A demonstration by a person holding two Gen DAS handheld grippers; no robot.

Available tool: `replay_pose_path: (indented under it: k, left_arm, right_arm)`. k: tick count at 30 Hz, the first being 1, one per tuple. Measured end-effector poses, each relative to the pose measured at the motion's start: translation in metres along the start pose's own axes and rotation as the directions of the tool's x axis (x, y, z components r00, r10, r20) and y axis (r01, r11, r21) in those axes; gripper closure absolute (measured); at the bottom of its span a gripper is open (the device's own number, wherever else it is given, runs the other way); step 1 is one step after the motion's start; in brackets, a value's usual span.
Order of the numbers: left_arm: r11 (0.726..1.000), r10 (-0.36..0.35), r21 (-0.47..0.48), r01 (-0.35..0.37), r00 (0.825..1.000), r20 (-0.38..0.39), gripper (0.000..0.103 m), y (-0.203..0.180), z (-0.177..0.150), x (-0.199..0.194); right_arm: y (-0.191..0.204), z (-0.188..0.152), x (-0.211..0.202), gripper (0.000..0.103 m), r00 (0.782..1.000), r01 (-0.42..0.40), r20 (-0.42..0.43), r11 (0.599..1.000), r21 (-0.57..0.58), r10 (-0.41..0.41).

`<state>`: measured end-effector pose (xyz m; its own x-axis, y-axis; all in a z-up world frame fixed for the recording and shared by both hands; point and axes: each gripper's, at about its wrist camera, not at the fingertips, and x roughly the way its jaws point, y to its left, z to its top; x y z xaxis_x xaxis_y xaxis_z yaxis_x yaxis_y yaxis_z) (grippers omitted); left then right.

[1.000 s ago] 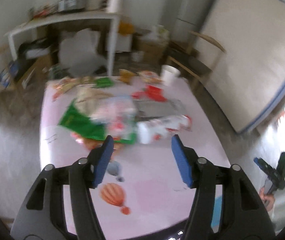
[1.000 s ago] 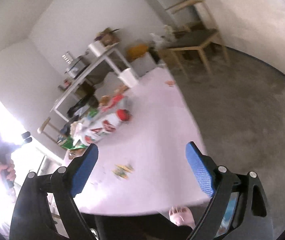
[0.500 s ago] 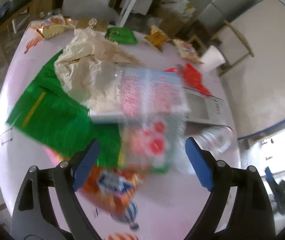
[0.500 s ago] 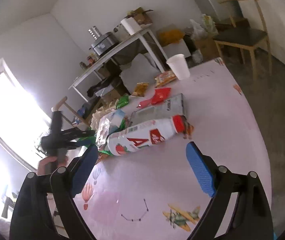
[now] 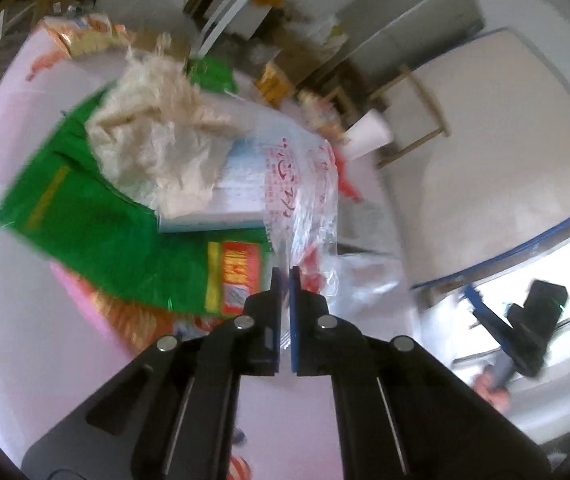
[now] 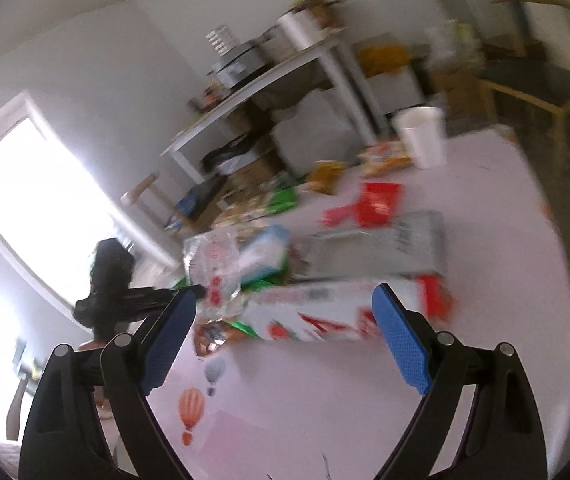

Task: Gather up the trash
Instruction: 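Grasp a clear plastic bag with the left gripper while the right gripper grasps crumpled paper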

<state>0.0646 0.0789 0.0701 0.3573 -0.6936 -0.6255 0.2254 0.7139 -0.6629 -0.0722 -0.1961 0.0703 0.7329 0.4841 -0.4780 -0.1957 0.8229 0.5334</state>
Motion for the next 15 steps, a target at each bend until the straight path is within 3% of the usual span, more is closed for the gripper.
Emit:
replay_pose_path:
  k: [4, 6, 9, 11, 15]
  left_arm:
    - [1.000, 0.021, -0.002, -0.021, 0.986, 0.168, 0.101, -0.003, -0.012, -0.076]
    - [1.000, 0.017, -0.026, -0.011, 0.972, 0.236, 0.101, 0.005, -0.018, -0.112]
    - [0.997, 0.075, -0.056, -0.061, 0.948, 0.310, 0.101, 0.013, -0.030, -0.146]
    - [0.996, 0.072, -0.075, -0.050, 0.944, 0.323, 0.101, 0.020, -0.038, -0.156]
    - [0.994, 0.072, -0.099, -0.041, 0.940, 0.334, 0.101, 0.028, -0.051, -0.164]
  right_arm:
    - [0.046, 0.041, 0.076, 0.009, 0.991, -0.040, -0.132, 0.979, -0.201, 0.013]
    - [0.081, 0.056, 0.131, 0.008, 0.973, -0.054, -0.227, 0.936, -0.349, -0.029]
    - [0.134, 0.062, 0.212, 0.007, 0.938, -0.052, -0.315, 0.837, -0.545, -0.146]
    - [0.161, 0.057, 0.265, 0.007, 0.900, -0.118, -0.397, 0.778, -0.618, -0.178]
    - [0.170, 0.051, 0.335, 0.007, 0.836, -0.088, -0.466, 0.768, -0.634, -0.289]
